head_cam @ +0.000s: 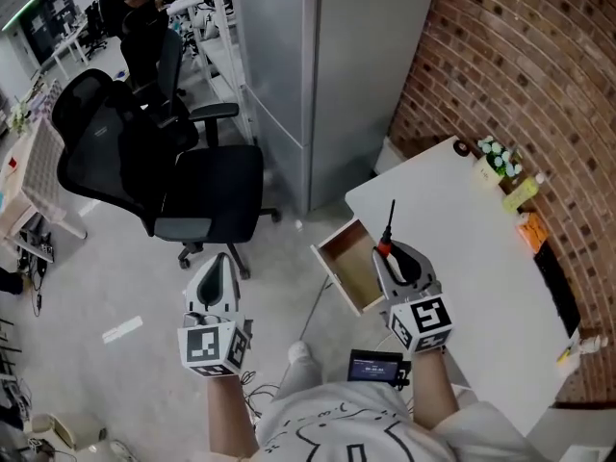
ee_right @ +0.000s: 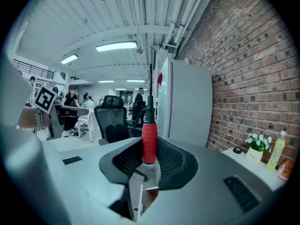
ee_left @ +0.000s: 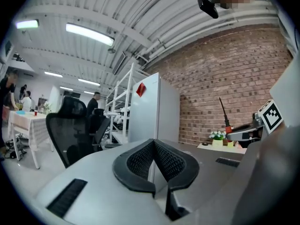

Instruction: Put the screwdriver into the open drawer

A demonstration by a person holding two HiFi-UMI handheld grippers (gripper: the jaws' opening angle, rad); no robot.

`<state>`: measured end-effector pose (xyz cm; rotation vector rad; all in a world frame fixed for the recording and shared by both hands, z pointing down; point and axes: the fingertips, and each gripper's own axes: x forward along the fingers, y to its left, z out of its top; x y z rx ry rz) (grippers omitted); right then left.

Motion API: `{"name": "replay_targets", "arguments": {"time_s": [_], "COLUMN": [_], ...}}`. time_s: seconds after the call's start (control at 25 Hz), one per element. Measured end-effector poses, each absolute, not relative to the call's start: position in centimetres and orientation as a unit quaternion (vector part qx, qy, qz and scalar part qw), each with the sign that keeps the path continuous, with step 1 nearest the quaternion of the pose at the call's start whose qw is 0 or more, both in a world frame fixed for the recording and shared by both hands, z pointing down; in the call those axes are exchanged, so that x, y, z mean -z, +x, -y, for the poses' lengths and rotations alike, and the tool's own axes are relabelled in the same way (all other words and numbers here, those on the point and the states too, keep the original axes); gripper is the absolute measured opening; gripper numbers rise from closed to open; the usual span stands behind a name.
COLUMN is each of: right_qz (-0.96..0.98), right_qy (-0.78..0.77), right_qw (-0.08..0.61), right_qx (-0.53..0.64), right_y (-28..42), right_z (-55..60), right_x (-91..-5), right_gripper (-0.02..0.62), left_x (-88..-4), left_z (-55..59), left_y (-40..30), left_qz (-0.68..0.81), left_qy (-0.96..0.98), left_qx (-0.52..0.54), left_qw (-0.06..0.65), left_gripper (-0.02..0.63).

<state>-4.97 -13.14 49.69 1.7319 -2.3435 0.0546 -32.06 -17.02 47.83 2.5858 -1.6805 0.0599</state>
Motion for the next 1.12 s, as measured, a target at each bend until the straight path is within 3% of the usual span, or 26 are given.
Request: {"name": "replay_targets", "arguments": {"time_s": [0.68, 1.12], "right_qz": [0.812, 0.805], "right_qy": [0.523, 0.487], "right_qw": [0.209, 0.246], "right_qx": [-0.154, -0.235], "right_y": [-2.2, -1.9], "right_z": [13.4, 12.5], "right_x": [-65.2, -78.7], "right_gripper": [0.094, 0.094], "left_x": [-64.5, -77.8], "left_z": [16.6, 15.5], "left_y": [-27.7, -25.0], "left_qz": [0.547, 0.517], "left_qy": [0.811, 0.806], "left_qx": [-0.113, -0.170], "left_qw": [0.175, 0.231], "left_gripper": [0.011, 0.011]}}
